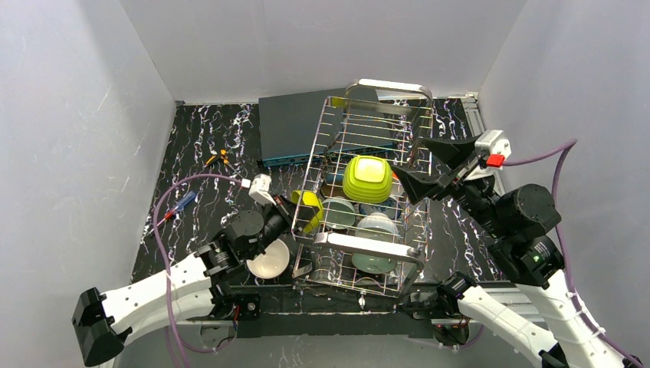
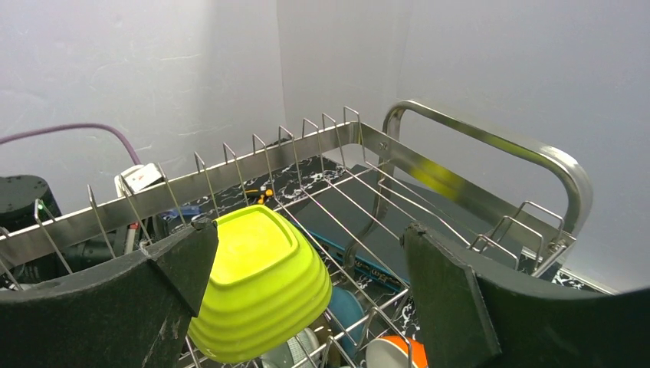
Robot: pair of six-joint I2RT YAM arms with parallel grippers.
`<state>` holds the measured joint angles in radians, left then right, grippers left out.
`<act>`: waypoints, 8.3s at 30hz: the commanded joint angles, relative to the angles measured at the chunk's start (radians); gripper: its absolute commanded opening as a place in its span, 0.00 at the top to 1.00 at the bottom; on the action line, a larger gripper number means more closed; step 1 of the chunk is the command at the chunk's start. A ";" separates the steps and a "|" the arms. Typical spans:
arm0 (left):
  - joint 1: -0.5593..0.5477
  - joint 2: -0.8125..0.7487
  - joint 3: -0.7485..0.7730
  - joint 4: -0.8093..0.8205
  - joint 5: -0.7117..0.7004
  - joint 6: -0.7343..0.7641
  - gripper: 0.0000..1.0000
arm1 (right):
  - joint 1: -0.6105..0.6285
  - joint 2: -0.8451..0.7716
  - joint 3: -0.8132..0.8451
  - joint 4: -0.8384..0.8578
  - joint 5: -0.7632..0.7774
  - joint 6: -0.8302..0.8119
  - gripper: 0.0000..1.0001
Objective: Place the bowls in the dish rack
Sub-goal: Pick up the bowl from the center of the board, then place the bowl at the center of the board.
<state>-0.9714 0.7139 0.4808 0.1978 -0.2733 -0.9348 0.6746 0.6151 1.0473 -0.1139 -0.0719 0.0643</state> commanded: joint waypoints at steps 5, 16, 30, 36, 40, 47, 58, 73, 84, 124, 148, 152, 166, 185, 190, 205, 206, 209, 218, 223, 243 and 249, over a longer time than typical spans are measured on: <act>-0.117 0.058 -0.094 0.390 -0.243 -0.117 1.00 | 0.003 -0.025 0.008 0.017 0.039 0.001 0.01; -0.338 0.212 -0.102 0.538 -0.594 -0.189 1.00 | 0.002 -0.017 -0.002 0.020 0.040 -0.007 0.01; -0.357 0.411 -0.167 0.869 -0.640 -0.252 1.00 | 0.002 -0.038 0.008 -0.015 0.059 -0.024 0.01; -0.358 0.347 -0.177 0.883 -0.655 -0.096 1.00 | 0.002 -0.119 0.019 -0.109 0.190 -0.055 0.01; -0.357 0.305 -0.205 0.858 -0.669 -0.080 1.00 | 0.002 -0.206 0.000 -0.156 0.290 -0.063 0.01; -0.357 0.286 -0.232 0.838 -0.665 -0.111 1.00 | 0.003 -0.309 -0.072 -0.322 0.587 0.004 0.01; -0.357 0.281 -0.198 0.834 -0.633 -0.077 1.00 | 0.002 -0.595 -0.393 -0.304 0.531 0.204 0.01; -0.357 0.292 -0.114 0.833 -0.524 -0.047 1.00 | 0.002 -0.542 -0.725 0.184 -0.023 0.220 0.01; -0.357 0.355 -0.065 0.823 -0.502 -0.187 1.00 | 0.003 -0.299 -0.872 0.664 -0.299 0.252 0.01; -0.358 0.463 0.048 0.795 -0.416 -0.350 1.00 | 0.002 0.032 -0.919 0.962 -0.435 0.095 0.01; -0.357 0.521 0.025 1.052 -0.333 -0.166 1.00 | 0.005 0.077 -0.912 0.911 -0.432 0.080 0.17; -0.357 0.516 -0.041 1.055 -0.415 -0.242 1.00 | 0.003 0.034 -0.912 0.880 -0.403 0.078 0.06; -0.373 0.448 -0.264 1.133 -0.595 -0.420 1.00 | 0.004 -0.030 -0.899 0.846 -0.370 0.094 0.03; -0.470 0.622 -0.326 1.140 -0.837 -0.757 1.00 | 0.004 -0.039 -0.873 0.782 -0.361 0.050 0.03; -0.500 0.608 -0.316 1.136 -0.888 -0.728 1.00 | 0.004 -0.053 -0.872 0.767 -0.358 0.042 0.02; -0.588 0.477 -0.278 1.090 -0.965 -0.542 1.00 | 0.003 -0.054 -0.869 0.755 -0.367 0.038 0.02; -0.588 0.465 -0.283 1.085 -0.969 -0.537 1.00 | 0.003 -0.054 -0.868 0.754 -0.373 0.038 0.02; -0.588 0.412 -0.284 1.032 -0.979 -0.512 1.00 | 0.004 -0.053 -0.866 0.755 -0.391 0.033 0.02; -0.588 0.178 -0.271 0.664 -0.945 -0.389 1.00 | 0.004 0.024 -0.870 0.844 -0.427 0.018 0.02; -0.587 0.057 -0.247 0.524 -0.887 -0.129 1.00 | 0.004 0.099 -0.868 0.940 -0.472 -0.010 0.02; -0.431 -0.253 -0.195 0.233 -0.340 0.438 1.00 | 0.005 0.200 -0.794 1.005 -0.551 -0.013 0.01; -0.406 -0.324 -0.199 0.169 -0.185 0.666 1.00 | 0.003 0.214 -0.762 0.971 -0.517 0.049 0.01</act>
<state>-1.3838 0.4206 0.2695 0.4145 -0.6010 -0.4828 0.6743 0.8188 0.1902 0.8173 -0.6102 0.0616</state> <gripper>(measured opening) 0.039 0.984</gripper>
